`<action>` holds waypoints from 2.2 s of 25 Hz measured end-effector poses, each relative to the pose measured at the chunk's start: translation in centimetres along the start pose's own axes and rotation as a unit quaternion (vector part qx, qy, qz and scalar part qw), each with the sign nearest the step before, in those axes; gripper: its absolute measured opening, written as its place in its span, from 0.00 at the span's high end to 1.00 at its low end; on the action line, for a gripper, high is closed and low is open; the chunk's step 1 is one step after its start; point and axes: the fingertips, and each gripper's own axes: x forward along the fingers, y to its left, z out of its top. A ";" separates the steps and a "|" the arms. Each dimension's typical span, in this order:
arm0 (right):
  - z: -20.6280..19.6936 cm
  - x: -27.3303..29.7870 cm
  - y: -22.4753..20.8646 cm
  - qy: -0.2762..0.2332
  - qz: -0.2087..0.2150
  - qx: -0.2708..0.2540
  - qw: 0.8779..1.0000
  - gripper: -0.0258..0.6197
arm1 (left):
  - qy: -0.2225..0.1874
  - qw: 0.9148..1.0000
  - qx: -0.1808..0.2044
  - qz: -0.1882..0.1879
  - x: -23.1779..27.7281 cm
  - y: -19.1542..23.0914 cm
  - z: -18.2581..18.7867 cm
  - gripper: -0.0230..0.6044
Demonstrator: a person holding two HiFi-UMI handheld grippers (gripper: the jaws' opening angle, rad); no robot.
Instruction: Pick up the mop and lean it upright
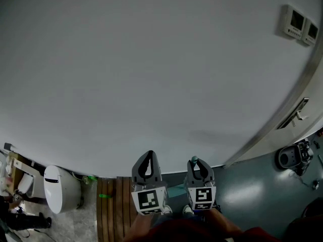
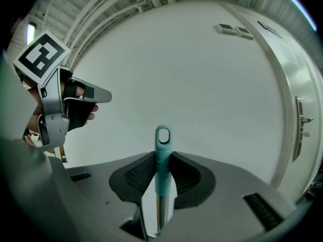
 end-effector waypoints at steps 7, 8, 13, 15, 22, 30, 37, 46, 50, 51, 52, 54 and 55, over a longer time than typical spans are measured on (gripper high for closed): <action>4.4 -1.7 -0.8 -0.044 -0.004 -0.003 0.999 0.80 | -0.007 1.000 -0.011 -0.001 -0.1 -0.3 0.5 0.94; 5.3 -1.9 -0.9 -0.052 -0.005 -0.003 0.999 0.80 | -0.008 1.000 -0.009 0.000 -0.1 -0.4 0.5 0.94; 9.6 -3.3 -1.2 -0.095 -0.006 0.002 0.995 0.80 | -0.019 1.000 -0.022 -0.002 -0.3 -0.6 1.6 0.94; 11.5 -3.9 -1.3 -0.109 -0.004 -0.001 0.994 0.80 | -0.020 0.999 -0.028 -0.002 -0.3 -0.7 1.9 0.94; 15.1 -4.8 -1.7 -0.127 -0.003 0.003 0.992 0.80 | -0.032 0.999 -0.036 0.001 -0.3 -0.5 3.5 0.94; 15.7 -5.0 -2.3 -0.134 -0.008 0.009 0.991 0.80 | -0.033 0.999 -0.023 0.017 -0.2 -0.4 4.8 0.94; 15.6 -5.1 -2.3 -0.134 -0.010 0.008 0.991 0.80 | -0.053 0.998 0.009 0.015 -0.8 -1.1 5.9 0.94; 15.6 -5.2 -2.5 -0.135 -0.015 0.006 0.991 0.80 | -0.050 0.999 0.004 0.007 -0.9 -1.5 5.9 0.94; 16.0 -5.3 -2.4 -0.142 -0.015 0.004 0.990 0.80 | -0.052 0.999 0.001 0.007 -0.8 -1.4 6.0 0.94; 16.1 -5.4 -2.4 -0.144 -0.015 0.004 0.989 0.80 | -0.052 0.999 -0.001 0.007 -0.8 -1.4 6.0 0.94; 16.2 -5.4 -2.4 -0.145 -0.014 0.003 0.989 0.80 | -0.052 0.999 -0.002 0.006 -0.7 -1.4 5.9 0.94; 16.2 -5.5 -2.4 -0.146 -0.014 0.003 0.989 0.80 | -0.052 0.999 -0.003 0.007 -0.7 -1.3 5.9 0.94; 16.2 -5.5 -2.4 -0.146 -0.014 0.003 0.989 0.80 | -0.052 0.999 -0.004 0.007 -0.7 -1.3 5.8 0.94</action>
